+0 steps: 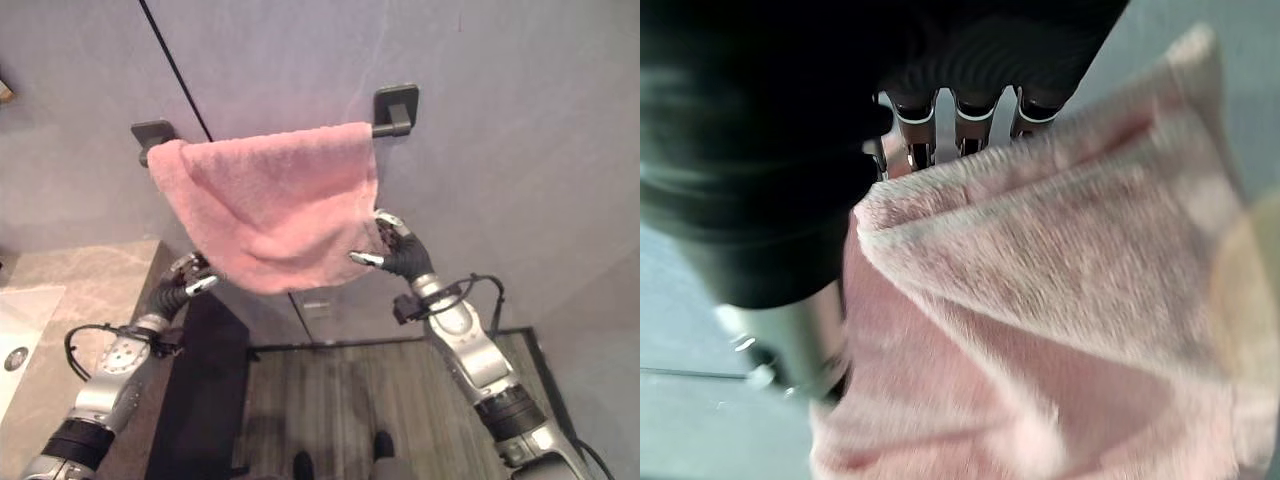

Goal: Put brush and paste in cup on sink, flatten towel.

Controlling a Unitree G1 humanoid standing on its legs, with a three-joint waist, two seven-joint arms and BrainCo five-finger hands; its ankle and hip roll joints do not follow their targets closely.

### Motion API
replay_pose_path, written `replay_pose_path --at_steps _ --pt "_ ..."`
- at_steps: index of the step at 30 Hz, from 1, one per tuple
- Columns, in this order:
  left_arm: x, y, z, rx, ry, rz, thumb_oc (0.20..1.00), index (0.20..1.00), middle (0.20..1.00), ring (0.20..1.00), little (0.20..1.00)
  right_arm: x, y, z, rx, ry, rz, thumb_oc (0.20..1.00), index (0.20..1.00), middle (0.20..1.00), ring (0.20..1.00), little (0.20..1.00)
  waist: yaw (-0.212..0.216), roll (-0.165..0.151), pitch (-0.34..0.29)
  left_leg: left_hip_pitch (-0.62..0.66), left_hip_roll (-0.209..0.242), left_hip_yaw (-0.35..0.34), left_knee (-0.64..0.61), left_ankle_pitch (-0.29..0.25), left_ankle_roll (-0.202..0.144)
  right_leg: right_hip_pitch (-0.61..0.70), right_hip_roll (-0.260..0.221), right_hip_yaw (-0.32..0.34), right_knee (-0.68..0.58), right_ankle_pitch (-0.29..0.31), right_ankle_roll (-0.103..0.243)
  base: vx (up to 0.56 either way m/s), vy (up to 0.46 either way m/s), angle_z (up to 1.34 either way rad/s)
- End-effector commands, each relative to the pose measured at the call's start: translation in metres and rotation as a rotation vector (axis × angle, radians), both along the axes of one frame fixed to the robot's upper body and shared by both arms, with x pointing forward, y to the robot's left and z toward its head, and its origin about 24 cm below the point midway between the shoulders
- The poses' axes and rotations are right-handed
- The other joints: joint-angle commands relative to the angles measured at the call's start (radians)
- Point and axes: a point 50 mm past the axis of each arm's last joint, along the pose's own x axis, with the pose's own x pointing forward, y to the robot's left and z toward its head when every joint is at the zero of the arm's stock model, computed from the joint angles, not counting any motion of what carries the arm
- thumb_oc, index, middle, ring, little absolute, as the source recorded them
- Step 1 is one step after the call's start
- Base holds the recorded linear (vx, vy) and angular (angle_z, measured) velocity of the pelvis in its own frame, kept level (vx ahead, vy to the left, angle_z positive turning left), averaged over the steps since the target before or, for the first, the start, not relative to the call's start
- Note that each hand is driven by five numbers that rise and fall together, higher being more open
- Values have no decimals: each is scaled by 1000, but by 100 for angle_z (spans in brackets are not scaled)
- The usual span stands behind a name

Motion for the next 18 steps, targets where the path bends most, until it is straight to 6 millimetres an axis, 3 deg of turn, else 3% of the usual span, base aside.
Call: replay_pose_path --at_steps 1,2,3,4,10,18 --pt "-7 44 46 322 -137 83 1000 1000 1000 1000 1000 -8 -16 26 -121 -174 -95 1000 1000 1000 1000 1000 -3 -87 -48 50 -71 26 51 -73 16 35 -84 68 -149 102 99 0 0 0" --pt "-8 44 46 323 -136 84 1000 1000 1000 1000 1000 -8 -16 26 -121 -173 -94 1000 1000 1000 1000 1000 -3 -87 -49 50 -71 27 51 -74 16 36 -84 68 -149 102 99 0 0 0" --pt "-13 50 62 432 -199 115 1000 1000 1000 1000 1000 -11 -25 31 -149 -208 -135 1000 1000 1000 1000 1000 -6 -86 -51 53 -70 28 51 -76 16 37 -83 69 -149 99 98 0 0 0" --pt "-15 52 65 435 -222 132 1000 1000 1000 1000 1000 -13 -26 35 -137 -223 -138 1000 1000 1000 1000 1000 -9 -86 -52 54 -69 29 50 -76 16 38 -82 69 -150 98 99 0 0 0" --pt "-14 47 81 355 -318 153 1000 1000 1000 1000 1000 -23 -27 47 -84 -263 -97 1000 1000 1000 1000 1000 -15 -87 -56 54 -71 30 50 -78 16 37 -80 74 -149 96 98 0 0 0" --pt "7 25 95 226 -394 99 1000 1000 1000 1000 1000 -11 -20 51 -8 -232 -38 1000 1000 1000 1000 1000 -18 -91 -54 52 -67 38 43 -71 13 29 -75 80 -154 103 97 0 0 0"
